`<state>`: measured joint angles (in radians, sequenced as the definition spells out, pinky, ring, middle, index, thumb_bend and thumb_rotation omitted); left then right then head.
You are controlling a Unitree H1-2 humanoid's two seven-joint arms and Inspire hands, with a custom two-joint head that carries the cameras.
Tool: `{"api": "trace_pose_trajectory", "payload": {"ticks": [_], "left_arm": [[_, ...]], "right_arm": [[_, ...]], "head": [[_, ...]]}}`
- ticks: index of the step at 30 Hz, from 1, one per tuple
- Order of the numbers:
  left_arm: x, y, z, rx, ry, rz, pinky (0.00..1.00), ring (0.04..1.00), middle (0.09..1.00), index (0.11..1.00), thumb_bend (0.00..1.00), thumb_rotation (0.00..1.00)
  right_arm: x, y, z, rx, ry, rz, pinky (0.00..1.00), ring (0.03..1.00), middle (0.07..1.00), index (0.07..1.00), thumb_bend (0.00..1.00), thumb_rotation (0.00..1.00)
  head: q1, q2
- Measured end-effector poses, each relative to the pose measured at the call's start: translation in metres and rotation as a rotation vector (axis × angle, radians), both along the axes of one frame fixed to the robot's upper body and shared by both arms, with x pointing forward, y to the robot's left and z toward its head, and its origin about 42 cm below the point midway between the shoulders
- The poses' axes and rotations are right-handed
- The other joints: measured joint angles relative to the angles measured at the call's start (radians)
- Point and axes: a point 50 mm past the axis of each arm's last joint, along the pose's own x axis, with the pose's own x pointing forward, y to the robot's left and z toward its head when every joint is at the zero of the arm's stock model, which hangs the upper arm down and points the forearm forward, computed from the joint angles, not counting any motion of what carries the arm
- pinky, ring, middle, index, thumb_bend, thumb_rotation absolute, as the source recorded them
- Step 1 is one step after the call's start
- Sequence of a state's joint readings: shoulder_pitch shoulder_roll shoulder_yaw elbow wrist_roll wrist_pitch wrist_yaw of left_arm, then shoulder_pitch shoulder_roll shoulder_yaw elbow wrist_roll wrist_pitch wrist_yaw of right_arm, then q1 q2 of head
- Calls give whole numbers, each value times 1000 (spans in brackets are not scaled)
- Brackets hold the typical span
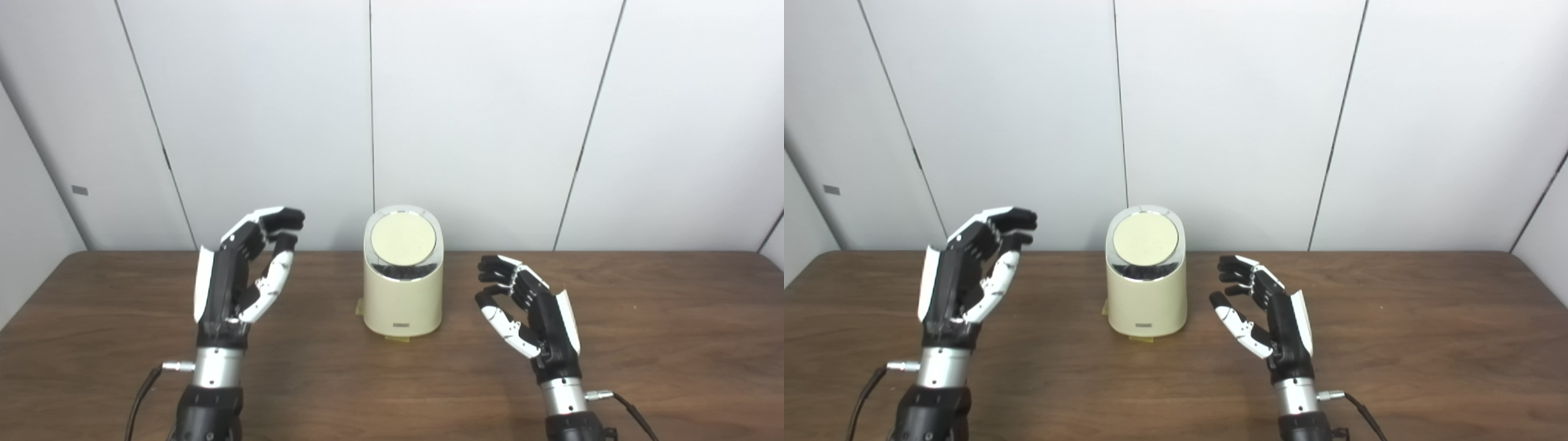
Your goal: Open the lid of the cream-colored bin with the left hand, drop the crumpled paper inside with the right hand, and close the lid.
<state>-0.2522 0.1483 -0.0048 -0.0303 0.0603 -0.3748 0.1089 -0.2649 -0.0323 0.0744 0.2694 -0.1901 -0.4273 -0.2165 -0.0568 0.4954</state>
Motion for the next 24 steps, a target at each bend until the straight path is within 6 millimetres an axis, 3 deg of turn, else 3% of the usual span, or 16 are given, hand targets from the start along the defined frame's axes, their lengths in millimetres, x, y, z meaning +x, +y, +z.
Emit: {"api": "trace_pose_trajectory", "payload": {"ticks": [4,9,13,16,18,20,24], "left_arm": [[-12,3,-13,-1,34,23,624,713,732,714,242,432],[-33,6,-39,-10,111,39,625,704,721,707,224,357],[-43,5,-49,-15,140,31,636,723,734,711,246,492],[-48,2,-54,-15,142,26,637,726,740,722,239,538],[-51,-1,-58,-25,142,22,647,727,744,729,242,555],[-55,-4,-64,-35,158,20,640,716,738,723,227,505],[-55,-8,-64,-25,155,28,618,695,725,707,212,405]], "right_arm": [[-5,0,3,-29,-25,-33,538,639,673,662,252,336],[-12,-3,4,-45,-42,-54,537,638,668,660,263,337],[-18,-4,4,-43,-47,-55,543,639,668,655,276,332],[-27,-5,4,-33,-42,-43,562,648,679,656,290,311],[-35,-4,4,-31,-25,-40,573,652,679,661,291,348],[-43,-4,3,-39,-15,-45,584,657,675,664,287,389],[-48,-6,1,-29,7,-43,587,659,671,654,293,333]], "head": [[0,15],[3,28],[-5,40],[-3,46],[11,54],[11,57],[8,61]]}}
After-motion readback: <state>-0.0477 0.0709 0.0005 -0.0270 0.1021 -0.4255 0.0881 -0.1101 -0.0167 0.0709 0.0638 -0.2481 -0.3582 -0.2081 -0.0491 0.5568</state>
